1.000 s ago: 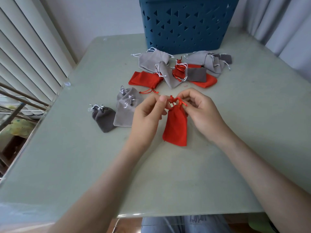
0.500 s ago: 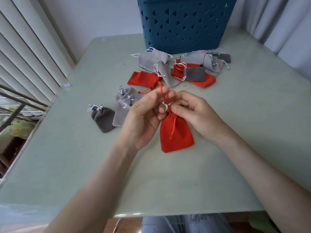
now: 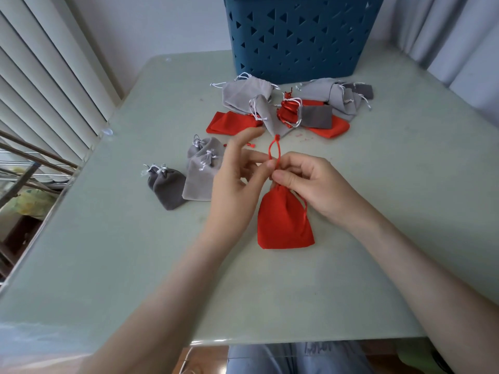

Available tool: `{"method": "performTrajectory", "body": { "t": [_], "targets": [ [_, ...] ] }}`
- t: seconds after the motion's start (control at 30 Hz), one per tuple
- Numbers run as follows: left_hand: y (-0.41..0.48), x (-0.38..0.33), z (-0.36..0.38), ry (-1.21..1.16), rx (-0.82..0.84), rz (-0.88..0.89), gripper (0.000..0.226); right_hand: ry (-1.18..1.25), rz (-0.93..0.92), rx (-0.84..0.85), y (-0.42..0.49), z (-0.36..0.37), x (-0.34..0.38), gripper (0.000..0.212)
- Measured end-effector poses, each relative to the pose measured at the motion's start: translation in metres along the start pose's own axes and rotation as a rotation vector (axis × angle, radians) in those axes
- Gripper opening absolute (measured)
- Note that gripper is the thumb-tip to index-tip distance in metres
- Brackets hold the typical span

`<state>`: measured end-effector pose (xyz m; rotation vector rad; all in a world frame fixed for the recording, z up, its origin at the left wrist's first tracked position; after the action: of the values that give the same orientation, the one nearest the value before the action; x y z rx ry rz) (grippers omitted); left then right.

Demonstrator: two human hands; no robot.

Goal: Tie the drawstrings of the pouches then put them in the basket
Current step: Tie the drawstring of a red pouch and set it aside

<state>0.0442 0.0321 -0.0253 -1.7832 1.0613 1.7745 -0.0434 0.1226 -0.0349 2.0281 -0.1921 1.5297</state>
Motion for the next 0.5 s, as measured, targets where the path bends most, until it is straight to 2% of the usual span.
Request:
{"method": "performTrajectory", "body": {
  "t": [0.07, 0.17, 0.27, 0.37, 0.5],
  "targets": [
    [0.001, -0.003, 0.001, 0.213, -0.007, 0.14, 0.048, 0.014, 0.007, 0.02, -0.001, 0.0, 0.0, 0.019],
    [0.003, -0.005, -0.003, 0.377, -0.029, 0.28, 0.035, 0.072, 0.035, 0.044, -0.002, 0.0, 0.002, 0.017],
    [0.004, -0.007, -0.009, 0.392, -0.093, 0.296, 0.023, 0.12, 0.102, 0.028, -0.003, -0.001, -0.002, 0.007],
    [0.004, -0.013, -0.018, 0.367, -0.141, 0.329, 0.03, 0.147, 0.142, 0.004, -0.003, -0.002, -0.006, 0.008],
    [0.006, -0.002, -0.006, 0.698, 0.0, 0.39, 0.026, 0.096, 0.094, 0.001, -0.004, -0.004, -0.006, 0.014]
  ]
}}
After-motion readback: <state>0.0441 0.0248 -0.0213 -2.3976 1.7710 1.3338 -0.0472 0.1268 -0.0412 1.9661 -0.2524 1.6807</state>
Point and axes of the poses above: each hand's wrist, its own y-axis towards the middle knuckle, its own z-axis out of the palm, x = y × z, the point moved 5 cm from there along y, towards the middle knuckle, and after that the axes turned 13 degrees about -z, right-handed, at the moved point
